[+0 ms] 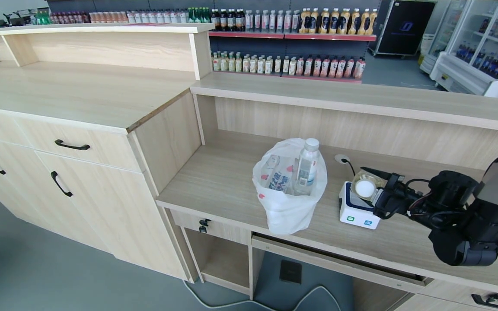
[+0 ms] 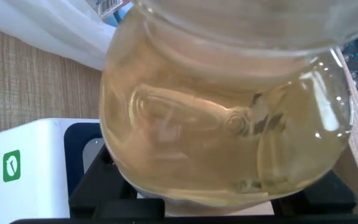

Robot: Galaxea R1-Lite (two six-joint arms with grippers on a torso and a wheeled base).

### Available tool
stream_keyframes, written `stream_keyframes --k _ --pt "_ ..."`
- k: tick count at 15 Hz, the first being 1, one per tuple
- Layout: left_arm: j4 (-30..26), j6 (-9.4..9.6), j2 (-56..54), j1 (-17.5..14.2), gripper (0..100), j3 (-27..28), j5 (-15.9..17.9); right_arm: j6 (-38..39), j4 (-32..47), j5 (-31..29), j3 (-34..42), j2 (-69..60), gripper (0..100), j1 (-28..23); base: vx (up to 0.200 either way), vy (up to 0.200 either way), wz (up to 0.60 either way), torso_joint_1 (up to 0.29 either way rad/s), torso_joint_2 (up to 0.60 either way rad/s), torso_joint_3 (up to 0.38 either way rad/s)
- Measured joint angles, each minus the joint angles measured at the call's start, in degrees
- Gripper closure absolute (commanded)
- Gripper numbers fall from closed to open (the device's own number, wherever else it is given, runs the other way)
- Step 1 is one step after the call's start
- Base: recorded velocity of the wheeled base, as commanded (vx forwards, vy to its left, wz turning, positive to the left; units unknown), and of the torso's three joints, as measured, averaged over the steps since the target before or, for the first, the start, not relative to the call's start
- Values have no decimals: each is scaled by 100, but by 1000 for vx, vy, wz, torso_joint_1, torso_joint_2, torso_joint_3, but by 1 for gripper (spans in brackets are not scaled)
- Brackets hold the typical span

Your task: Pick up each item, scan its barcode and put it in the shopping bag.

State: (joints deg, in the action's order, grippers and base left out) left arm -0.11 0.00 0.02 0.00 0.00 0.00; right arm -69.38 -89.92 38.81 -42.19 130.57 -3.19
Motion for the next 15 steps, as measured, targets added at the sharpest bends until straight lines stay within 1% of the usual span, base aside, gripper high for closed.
stream_keyframes --k 6,15 --pt "-2 0 0 0 0 0 0 126 -5 -6 -282 171 100 113 0 0 0 0 0 0" --pt "-2 0 0 0 0 0 0 119 -27 -23 -308 294 100 133 0 0 0 0 0 0"
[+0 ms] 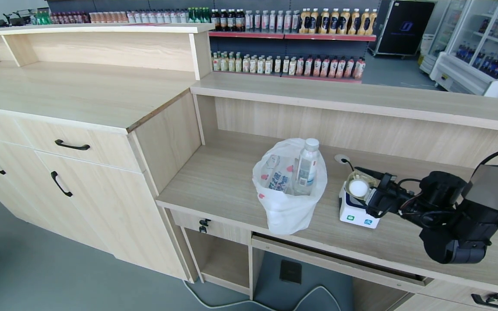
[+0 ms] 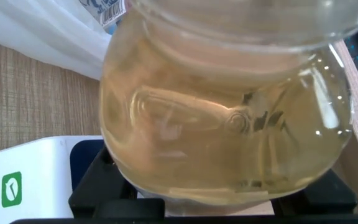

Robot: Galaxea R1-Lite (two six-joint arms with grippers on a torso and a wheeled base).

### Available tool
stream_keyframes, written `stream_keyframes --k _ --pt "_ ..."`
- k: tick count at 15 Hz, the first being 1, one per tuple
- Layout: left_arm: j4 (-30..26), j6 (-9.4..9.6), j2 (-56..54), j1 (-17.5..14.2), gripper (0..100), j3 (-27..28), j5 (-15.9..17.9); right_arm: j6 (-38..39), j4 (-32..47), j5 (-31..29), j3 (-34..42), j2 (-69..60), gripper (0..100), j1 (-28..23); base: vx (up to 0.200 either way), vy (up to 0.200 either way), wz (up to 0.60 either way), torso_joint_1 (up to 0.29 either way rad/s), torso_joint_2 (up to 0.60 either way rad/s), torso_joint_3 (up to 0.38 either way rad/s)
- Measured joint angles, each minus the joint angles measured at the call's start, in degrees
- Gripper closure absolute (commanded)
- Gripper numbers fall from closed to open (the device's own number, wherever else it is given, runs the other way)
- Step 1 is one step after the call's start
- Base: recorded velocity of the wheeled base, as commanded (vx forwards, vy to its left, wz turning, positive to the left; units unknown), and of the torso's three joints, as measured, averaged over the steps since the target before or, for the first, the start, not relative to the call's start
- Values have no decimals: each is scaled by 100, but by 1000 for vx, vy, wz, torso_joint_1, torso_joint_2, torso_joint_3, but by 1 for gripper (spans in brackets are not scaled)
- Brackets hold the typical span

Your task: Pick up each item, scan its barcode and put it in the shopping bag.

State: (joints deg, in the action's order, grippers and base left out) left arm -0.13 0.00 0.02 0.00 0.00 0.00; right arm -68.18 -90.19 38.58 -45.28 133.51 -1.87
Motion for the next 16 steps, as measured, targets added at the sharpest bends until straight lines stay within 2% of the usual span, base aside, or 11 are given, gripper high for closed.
stream_keyframes --k 3,4,6,9,12,13,14,16 --pt "0 0 0 0 0 0 0 118 13 -10 7 -18 100 0 0 0 0 0 0 0" --pt "0 0 0 0 0 0 0 364 38 -11 2 -68 100 -4 0 0 0 0 0 0" --pt "0 2 0 0 0 0 0 1046 257 -13 79 -372 100 -45 0 0 0 0 0 0" --pt "2 0 0 0 0 0 0 2319 1237 -210 424 -1482 100 -367 0 0 0 0 0 0" --pt "2 0 0 0 0 0 0 3558 2921 -1214 750 -3007 100 -874 0 0 0 0 0 0" --pt "0 0 0 0 0 0 0 3879 3468 -1882 898 -3569 100 -1020 0 0 0 0 0 0" --pt "0 0 0 0 0 0 0 4123 3864 -2838 1076 -4073 100 -1153 0 0 0 0 0 0" --pt "0 0 0 2 0 0 0 4345 4242 -4370 1345 -4697 100 -1315 0 0 0 0 0 0"
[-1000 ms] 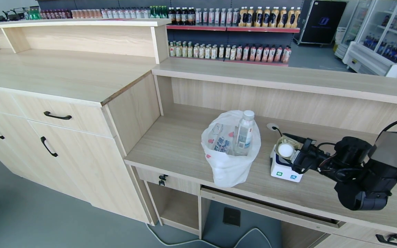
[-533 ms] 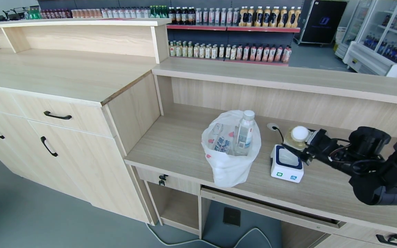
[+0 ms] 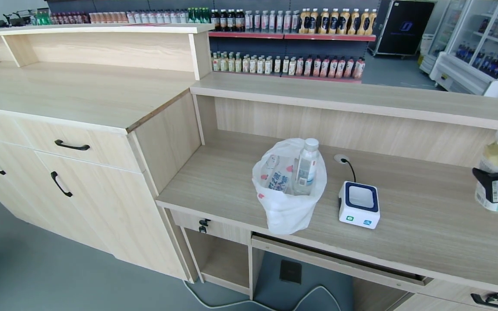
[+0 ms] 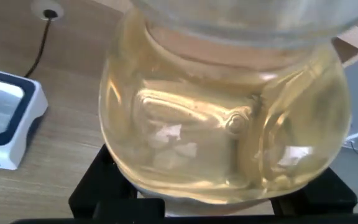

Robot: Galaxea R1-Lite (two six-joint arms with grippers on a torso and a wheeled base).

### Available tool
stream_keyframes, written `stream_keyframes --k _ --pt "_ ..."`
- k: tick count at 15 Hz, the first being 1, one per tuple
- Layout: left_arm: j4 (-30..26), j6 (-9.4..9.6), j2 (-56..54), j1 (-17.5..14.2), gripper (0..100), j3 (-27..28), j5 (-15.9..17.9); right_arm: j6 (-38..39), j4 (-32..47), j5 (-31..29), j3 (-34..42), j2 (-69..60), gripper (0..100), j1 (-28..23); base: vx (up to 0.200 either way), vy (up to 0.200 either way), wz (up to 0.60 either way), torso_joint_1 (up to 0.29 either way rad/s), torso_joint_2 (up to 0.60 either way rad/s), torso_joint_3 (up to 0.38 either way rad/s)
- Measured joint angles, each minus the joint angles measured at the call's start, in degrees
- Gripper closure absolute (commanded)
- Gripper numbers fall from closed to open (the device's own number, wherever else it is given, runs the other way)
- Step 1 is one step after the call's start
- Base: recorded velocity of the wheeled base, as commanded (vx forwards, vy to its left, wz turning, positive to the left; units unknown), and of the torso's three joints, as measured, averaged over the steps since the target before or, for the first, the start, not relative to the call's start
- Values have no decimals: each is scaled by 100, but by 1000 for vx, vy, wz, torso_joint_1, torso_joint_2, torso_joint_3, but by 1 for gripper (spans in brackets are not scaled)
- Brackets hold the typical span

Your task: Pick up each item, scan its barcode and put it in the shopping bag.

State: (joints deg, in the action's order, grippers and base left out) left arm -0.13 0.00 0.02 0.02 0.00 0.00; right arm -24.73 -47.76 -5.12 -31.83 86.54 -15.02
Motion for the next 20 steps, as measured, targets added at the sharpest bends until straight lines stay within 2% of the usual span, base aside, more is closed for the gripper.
stream_keyframes --k 1,4,10,11,13,15,20 --pt "0 0 0 -2 0 0 0 44 85 -265 90 -206 100 37 0 0 0 0 0 0" --pt "2 0 0 0 0 0 0 71 121 -238 196 -608 100 402 0 0 600 2 1 5" --pt "4 0 0 -2 0 0 0 -116 -108 -185 -130 -547 100 1771 0 0 600 1 1 1" --pt "2 0 0 -2 0 0 0 -59 -279 45 -204 -391 100 1990 0 0 0 0 0 0" --pt "4 0 0 -2 0 0 0 115 -416 761 -238 1 100 2152 0 0 0 0 0 0" --pt "4 0 0 -2 0 0 2 363 -794 1207 -238 511 100 2182 0 0 0 0 0 0" --pt "2 0 0 -2 0 0 0 796 -1760 1442 -135 1977 100 2199 0 0 0 0 0 0"
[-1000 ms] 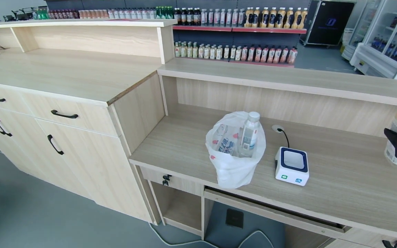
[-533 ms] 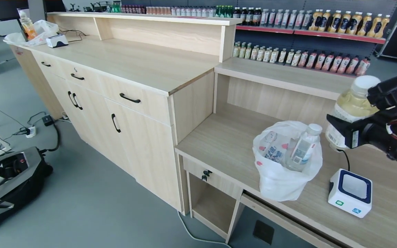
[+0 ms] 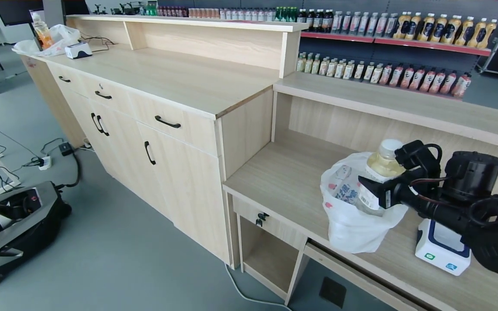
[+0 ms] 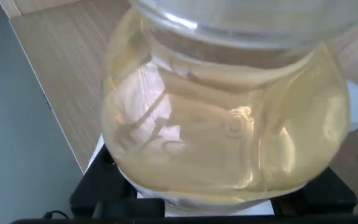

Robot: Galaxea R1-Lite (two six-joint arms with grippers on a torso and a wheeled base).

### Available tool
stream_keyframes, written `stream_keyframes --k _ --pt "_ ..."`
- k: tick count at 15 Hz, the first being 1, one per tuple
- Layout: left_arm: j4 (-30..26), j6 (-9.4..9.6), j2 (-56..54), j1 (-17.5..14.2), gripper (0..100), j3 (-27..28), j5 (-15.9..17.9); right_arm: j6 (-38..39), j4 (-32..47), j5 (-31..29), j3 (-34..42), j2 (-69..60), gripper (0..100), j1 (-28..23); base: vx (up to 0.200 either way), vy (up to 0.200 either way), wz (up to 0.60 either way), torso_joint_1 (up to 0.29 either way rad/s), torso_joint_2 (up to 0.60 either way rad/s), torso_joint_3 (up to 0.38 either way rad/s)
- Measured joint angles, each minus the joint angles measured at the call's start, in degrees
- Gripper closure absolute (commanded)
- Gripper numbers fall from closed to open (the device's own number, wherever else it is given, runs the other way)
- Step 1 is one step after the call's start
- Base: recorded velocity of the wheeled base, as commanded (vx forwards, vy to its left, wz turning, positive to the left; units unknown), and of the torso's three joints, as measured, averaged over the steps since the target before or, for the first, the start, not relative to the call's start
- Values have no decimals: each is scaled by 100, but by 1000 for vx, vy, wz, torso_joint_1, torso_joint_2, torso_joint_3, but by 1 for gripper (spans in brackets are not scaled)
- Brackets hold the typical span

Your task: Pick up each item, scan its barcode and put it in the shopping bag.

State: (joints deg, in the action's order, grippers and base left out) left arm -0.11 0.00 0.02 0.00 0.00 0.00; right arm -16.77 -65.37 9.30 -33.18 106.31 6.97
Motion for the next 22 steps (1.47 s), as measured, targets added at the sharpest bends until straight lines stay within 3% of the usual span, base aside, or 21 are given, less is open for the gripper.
stream_keyframes --k 7,17,18,22 --pt "1 0 0 0 0 0 0 506 -851 57 -124 1182 100 74 0 0 0 0 0 0" --pt "0 0 0 0 0 0 0 539 -1493 62 -226 2287 100 143 0 0 0 0 0 0" --pt "0 0 0 0 0 0 0 521 -1493 63 -226 2306 0 145 0 0 0 0 0 0" --pt "0 0 0 0 0 0 0 534 -1425 62 -210 2324 0 143 0 0 0 0 0 0"
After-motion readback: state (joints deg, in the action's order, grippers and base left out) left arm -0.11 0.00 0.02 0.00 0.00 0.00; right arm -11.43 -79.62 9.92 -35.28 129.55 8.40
